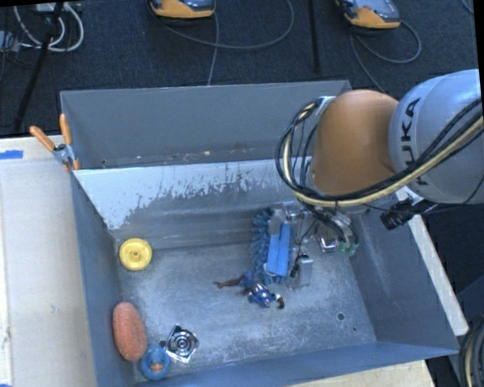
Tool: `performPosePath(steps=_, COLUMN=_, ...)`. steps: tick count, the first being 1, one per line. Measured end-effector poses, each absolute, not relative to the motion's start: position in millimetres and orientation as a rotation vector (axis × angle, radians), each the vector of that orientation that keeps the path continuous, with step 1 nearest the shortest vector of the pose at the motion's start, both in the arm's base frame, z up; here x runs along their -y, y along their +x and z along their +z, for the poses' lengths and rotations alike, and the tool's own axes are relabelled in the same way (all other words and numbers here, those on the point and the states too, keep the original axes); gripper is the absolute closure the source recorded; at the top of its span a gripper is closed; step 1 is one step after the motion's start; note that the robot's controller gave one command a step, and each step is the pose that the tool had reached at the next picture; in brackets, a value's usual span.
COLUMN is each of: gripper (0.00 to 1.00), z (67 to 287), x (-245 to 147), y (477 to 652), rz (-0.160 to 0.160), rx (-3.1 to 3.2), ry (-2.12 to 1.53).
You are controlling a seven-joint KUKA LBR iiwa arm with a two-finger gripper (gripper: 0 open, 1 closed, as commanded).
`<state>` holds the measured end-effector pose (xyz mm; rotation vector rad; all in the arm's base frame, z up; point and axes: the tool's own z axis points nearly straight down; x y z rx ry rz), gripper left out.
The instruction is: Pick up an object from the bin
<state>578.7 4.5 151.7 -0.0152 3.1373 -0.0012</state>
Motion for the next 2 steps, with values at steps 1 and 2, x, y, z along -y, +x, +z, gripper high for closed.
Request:
performPosePath(steps=1, gripper=0.0, z=104, x=-24, y=553.1, rz=0.0, rx=-3.134, ry=-0.1)
performPosePath(steps=2, gripper=0.0, z=78, x=-13, y=573.4, rz=0.003, rx=-3.144, ry=-0.15)
